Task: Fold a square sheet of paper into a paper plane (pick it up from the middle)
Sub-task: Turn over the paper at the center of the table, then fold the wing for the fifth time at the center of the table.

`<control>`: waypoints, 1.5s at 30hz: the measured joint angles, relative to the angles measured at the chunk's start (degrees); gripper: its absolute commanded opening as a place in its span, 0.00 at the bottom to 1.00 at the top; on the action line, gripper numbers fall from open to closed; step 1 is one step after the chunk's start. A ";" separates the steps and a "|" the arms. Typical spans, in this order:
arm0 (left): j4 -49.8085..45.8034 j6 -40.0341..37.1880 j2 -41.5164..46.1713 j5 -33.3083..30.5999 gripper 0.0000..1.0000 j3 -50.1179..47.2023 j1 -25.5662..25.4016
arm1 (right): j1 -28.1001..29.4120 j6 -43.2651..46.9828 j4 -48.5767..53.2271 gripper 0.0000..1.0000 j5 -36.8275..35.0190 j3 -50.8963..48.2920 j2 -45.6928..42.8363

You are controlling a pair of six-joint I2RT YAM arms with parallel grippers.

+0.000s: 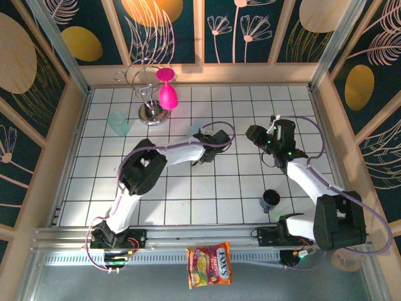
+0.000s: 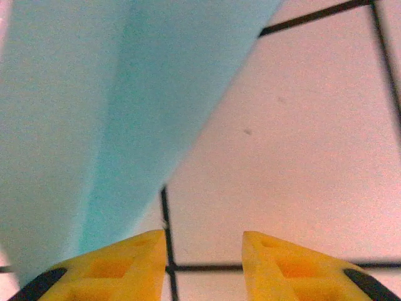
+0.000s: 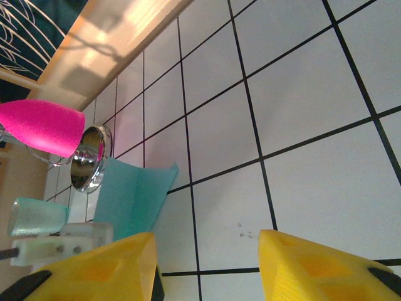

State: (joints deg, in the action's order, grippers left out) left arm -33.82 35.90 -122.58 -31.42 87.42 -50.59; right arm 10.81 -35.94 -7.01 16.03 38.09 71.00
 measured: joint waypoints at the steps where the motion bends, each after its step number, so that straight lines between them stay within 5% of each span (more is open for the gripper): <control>1: 1.49 0.55 1.57 2.25 0.43 -1.49 0.00 | 0.00 0.00 0.00 0.50 -0.04 0.00 0.00; 9: 12.94 5.18 17.16 19.54 0.52 -13.90 0.00 | 0.17 1.14 -0.13 0.54 0.09 0.00 0.00; 16: 24.55 6.93 25.35 27.23 0.53 -23.10 5.07 | 2.01 0.42 -1.92 0.45 2.27 0.87 4.24; 23: 33.20 9.40 23.76 33.83 0.54 -28.65 12.70 | 6.21 -0.63 -3.85 0.45 4.20 1.16 8.94; 45: 43.93 11.19 16.33 40.00 0.56 -29.16 18.82 | 11.61 -5.18 -7.78 0.45 5.53 2.05 16.13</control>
State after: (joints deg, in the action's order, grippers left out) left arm 10.11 47.09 -106.26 8.58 58.26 -31.77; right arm 22.41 -41.12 -14.79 21.56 40.14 87.13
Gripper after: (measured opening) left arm 0.562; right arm 0.452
